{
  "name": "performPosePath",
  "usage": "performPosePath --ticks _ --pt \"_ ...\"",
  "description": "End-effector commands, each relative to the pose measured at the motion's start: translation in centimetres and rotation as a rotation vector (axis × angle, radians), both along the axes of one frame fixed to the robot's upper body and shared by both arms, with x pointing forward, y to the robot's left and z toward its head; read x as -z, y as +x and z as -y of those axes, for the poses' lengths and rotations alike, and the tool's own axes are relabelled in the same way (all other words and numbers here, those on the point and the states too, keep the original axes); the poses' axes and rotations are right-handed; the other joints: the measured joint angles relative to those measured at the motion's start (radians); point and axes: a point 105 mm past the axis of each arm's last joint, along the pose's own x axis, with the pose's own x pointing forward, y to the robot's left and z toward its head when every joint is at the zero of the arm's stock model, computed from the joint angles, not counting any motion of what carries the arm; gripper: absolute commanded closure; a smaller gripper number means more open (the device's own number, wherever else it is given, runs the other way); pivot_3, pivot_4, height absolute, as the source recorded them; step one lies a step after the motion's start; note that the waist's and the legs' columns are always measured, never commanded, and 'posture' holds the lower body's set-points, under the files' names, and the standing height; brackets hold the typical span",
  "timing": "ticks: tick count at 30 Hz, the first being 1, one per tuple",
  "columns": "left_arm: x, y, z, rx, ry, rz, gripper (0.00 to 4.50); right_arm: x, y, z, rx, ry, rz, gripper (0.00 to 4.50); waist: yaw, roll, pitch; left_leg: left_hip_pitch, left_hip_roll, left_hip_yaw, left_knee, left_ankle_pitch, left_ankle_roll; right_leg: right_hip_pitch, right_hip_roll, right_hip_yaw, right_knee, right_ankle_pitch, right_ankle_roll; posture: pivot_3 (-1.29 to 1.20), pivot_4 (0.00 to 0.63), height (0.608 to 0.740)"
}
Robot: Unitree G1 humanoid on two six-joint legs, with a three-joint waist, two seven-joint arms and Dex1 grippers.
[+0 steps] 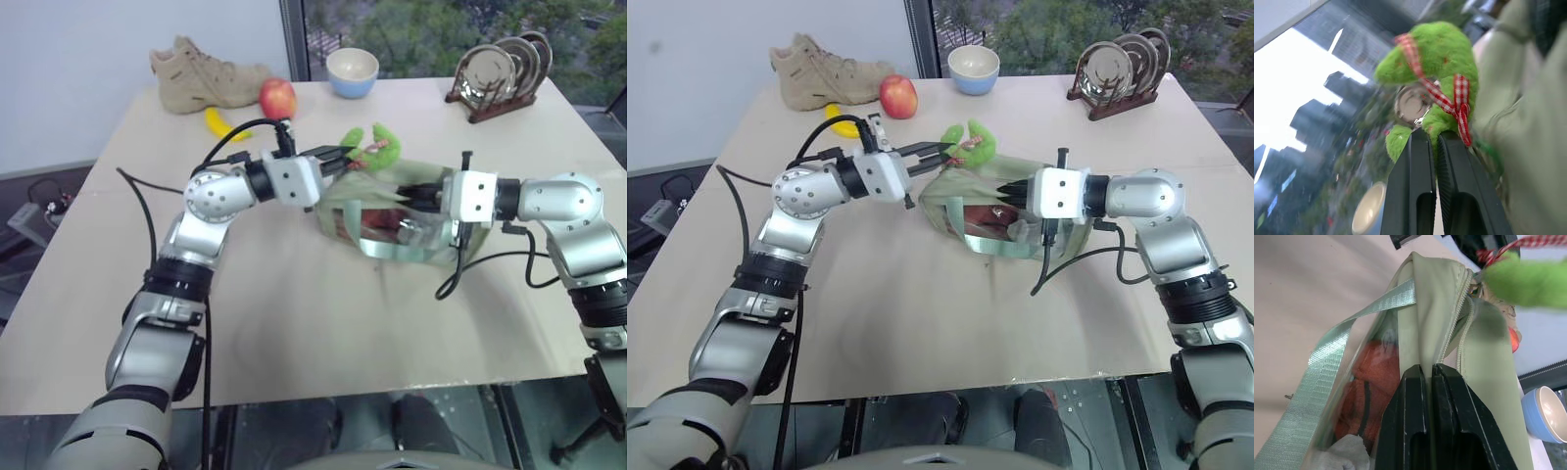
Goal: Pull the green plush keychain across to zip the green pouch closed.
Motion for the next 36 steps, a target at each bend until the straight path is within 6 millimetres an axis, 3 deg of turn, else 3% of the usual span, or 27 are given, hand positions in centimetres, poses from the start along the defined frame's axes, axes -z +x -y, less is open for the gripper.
performPosePath --ticks 1,4,9,14,19,23,30,35,36 --pt "-0.8 -0.2 0.6 0.051 -0.008 0.018 2.93 -0.6 -0.1 -0.4 -0.006 0.019 0.029 4.5 0.0 0.0 0.0 0.0 0.0 0.0 0.0 0.0 0.0 0.0 0.0 0.0 0.0 0.0 0.0 0.0 0.15 0.74" --pt "-1.3 0.4 -0.8 0.019 -0.076 -0.065 1.75 -0.7 -0.1 -0.5 -0.008 0.026 0.027 4.5 0.0 0.0 0.0 -0.001 0.0 -0.001 0.0 0.0 0.0 -0.001 0.0 0.0 0.0 0.0 0.0 0.0 0.15 0.74" --pt "-0.7 1.0 -5.7 -0.015 -0.266 -0.399 1.75 -0.6 -0.2 -0.6 -0.011 0.029 0.021 4.5 -0.015 0.0 0.0 -0.001 0.0 0.0 0.0 0.0 0.0 -0.003 0.0 0.0 0.001 0.0 0.0 0.0 0.15 0.74" --pt "1.5 -0.4 -9.2 0.04 -0.387 -0.722 1.75 -0.5 -0.3 -0.6 -0.015 0.025 0.017 4.5 -0.026 0.0 0.0 -0.001 0.0 0.0 0.001 0.0 0.0 -0.004 0.001 -0.001 0.002 0.0 0.0 0.0 0.15 0.74" --pt "4.8 -2.4 -8.3 0.077 -0.353 -0.879 1.75 -0.5 -0.3 -0.6 -0.019 0.02 0.015 4.5 -0.023 0.0 0.0 -0.001 -0.001 -0.001 0.001 0.0 0.0 -0.006 0.003 -0.007 0.002 0.0 0.0 0.0 0.15 0.74" --pt "6.2 -3.0 -7.2 0.086 -0.339 -0.901 1.75 -0.6 -0.4 -0.6 -0.02 0.016 0.01 4.5 -0.022 0.0 0.0 -0.001 -0.001 0.0 0.002 0.0 0.0 -0.005 0.001 -0.006 0.002 0.0 0.0 0.0 0.15 0.74" --pt "6.8 -0.9 -5.6 0.014 -0.345 -0.832 1.75 -0.8 -0.3 -0.5 -0.015 0.014 0.01 4.5 -0.018 -0.001 -0.001 -0.001 0.0 0.0 0.003 0.0 0.0 -0.004 -0.001 -0.007 0.002 0.0 0.0 0.0 0.15 0.74" --pt "6.9 -0.5 -5.0 0.013 -0.358 -0.809 1.75 -0.9 -0.4 -0.6 -0.016 0.014 0.008 4.5 -0.023 -0.001 -0.001 -0.001 0.0 0.0 0.003 0.0 0.0 -0.003 -0.002 -0.006 0.002 0.0 0.0 0.0 0.15 0.74" --pt "7.0 -0.5 -4.9 0.012 -0.356 -0.806 1.99 -0.9 -0.5 -0.6 -0.016 0.014 0.008 4.5 -0.023 -0.001 -0.001 -0.001 0.0 0.0 0.003 0.0 0.0 -0.003 -0.002 -0.006 0.002 0.0 0.0 0.0 0.15 0.74"
